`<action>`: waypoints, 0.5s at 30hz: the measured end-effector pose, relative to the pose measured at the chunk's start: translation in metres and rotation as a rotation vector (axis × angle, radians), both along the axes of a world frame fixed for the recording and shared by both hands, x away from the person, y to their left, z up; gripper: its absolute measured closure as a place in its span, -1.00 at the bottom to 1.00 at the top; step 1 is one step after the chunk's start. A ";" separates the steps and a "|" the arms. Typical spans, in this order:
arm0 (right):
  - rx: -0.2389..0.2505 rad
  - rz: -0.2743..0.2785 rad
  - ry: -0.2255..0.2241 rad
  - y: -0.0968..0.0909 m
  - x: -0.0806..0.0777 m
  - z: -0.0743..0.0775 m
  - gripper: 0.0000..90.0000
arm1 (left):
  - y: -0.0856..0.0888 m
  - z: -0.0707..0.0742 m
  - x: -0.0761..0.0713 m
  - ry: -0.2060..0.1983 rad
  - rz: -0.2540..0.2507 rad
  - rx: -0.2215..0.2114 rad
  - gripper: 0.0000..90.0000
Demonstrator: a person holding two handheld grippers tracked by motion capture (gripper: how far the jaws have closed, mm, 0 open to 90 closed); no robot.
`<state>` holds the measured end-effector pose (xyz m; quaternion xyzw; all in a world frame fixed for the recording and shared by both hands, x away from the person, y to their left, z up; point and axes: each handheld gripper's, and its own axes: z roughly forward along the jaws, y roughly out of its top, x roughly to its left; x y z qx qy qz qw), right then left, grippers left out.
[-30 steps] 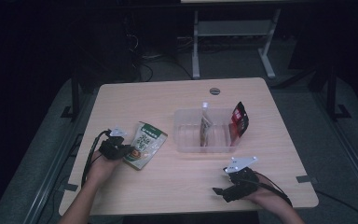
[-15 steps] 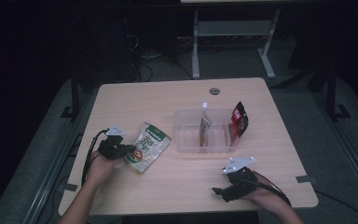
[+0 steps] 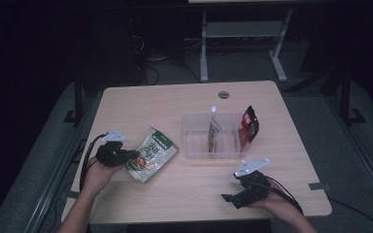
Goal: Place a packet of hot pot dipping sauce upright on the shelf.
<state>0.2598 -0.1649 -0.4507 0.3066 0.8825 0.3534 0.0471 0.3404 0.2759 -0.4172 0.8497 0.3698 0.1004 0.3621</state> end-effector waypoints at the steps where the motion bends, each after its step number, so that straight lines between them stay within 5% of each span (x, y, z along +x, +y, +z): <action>1: 0.007 0.001 0.003 0.000 0.000 0.002 -0.75 | 0.000 0.001 -0.001 0.002 -0.003 0.000 0.99; 15: 0.081 0.002 0.055 -0.005 0.002 0.011 -0.72 | 0.013 0.009 -0.040 0.014 -0.045 -0.044 0.99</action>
